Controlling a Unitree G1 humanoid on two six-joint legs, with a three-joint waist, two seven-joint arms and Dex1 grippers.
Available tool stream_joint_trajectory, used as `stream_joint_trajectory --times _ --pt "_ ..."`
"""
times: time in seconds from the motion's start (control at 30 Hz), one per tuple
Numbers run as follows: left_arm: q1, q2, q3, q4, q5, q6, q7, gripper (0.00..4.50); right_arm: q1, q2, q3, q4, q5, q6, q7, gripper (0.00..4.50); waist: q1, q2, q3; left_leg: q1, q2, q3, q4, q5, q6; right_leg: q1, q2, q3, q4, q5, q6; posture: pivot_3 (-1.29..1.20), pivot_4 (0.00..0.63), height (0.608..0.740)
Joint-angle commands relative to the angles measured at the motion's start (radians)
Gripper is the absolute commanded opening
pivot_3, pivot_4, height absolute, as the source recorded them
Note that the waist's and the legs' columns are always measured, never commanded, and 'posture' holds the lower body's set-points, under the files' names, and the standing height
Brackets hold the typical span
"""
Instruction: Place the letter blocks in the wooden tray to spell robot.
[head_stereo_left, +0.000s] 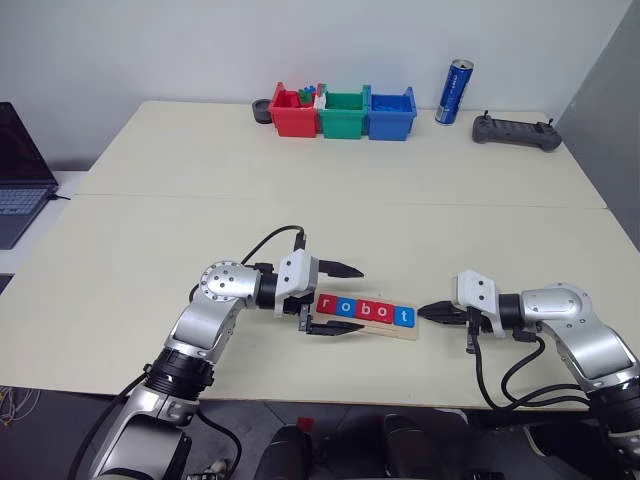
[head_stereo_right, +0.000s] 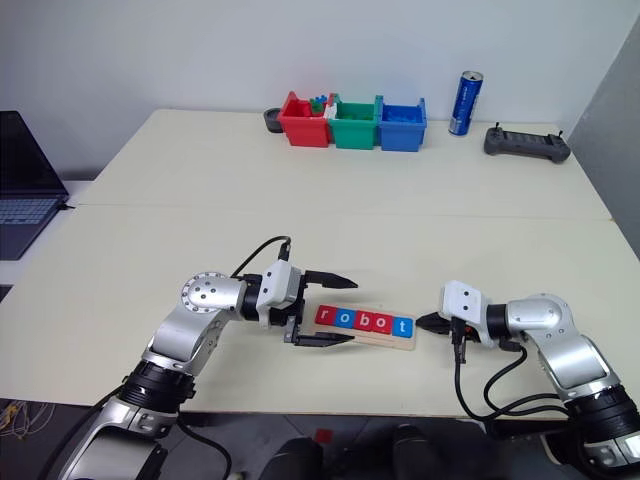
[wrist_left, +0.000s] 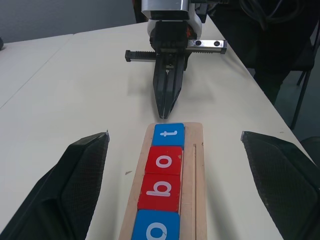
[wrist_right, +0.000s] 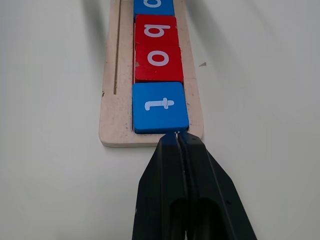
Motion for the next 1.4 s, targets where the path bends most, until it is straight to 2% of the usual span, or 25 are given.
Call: stream_joint_trajectory --times 0.03,0.27,0.67,0.9,1.13,1.27,1.4 --pt "-0.011 -0.003 0.009 -0.021 -0.006 -0.016 0.005 4.50 0.008 -0.003 -0.006 -0.043 0.004 0.003 0.004 0.06 0.000 0.000 0.000 0.000 0.000 0.000 0.000 0.000 0.000 0.000 0.000 0.000 0.000 0.000 0.000 0.00 0.150 0.740" --pt "-0.008 0.000 0.012 -0.024 -0.006 -0.016 0.008 4.50 0.035 -0.003 0.006 -0.058 -0.003 -0.001 0.007 0.06 0.000 0.000 0.000 0.000 0.000 0.000 0.000 0.000 0.000 0.000 0.000 0.000 0.000 0.000 0.000 0.00 0.150 0.740" --pt "-0.015 -0.004 0.012 -0.012 0.000 -0.021 0.014 4.50 -0.002 0.025 0.021 -0.057 -0.004 0.015 -0.005 0.06 0.000 0.000 0.000 0.000 0.000 0.000 0.000 0.000 0.000 0.000 0.000 0.000 0.000 0.000 0.000 0.00 0.150 0.740" --pt "-0.015 -0.006 0.007 -0.005 0.001 -0.026 0.018 4.50 0.018 -0.009 -0.009 -0.084 0.016 0.027 0.006 0.06 0.000 0.000 0.000 0.000 0.000 0.000 0.000 0.000 0.000 0.000 0.000 0.000 0.000 0.000 0.000 0.00 0.150 0.740" --pt "-0.016 -0.008 0.005 0.001 0.000 -0.032 0.015 4.50 0.062 -0.072 -0.053 -0.240 0.108 0.149 0.039 0.06 0.000 0.000 0.000 0.000 0.000 0.000 0.000 0.000 0.000 0.000 0.000 0.000 0.000 0.000 0.000 0.00 0.150 0.740" --pt "-0.007 -0.002 -0.002 0.001 0.002 -0.046 0.000 4.50 0.112 -0.040 -0.012 -0.350 0.137 0.244 -0.008 0.06 0.001 0.000 0.000 0.000 0.000 -0.001 0.000 0.000 0.000 0.000 0.000 0.000 0.000 0.000 0.000 0.00 0.150 0.740" --pt "-0.001 0.008 0.002 -0.005 -0.002 -0.047 -0.017 4.50 0.139 0.008 0.050 -0.361 0.094 0.251 -0.059 0.06 0.001 0.000 0.000 0.000 0.000 -0.001 0.000 0.000 0.000 0.000 0.000 -0.001 0.000 0.000 0.000 0.00 0.150 0.740"
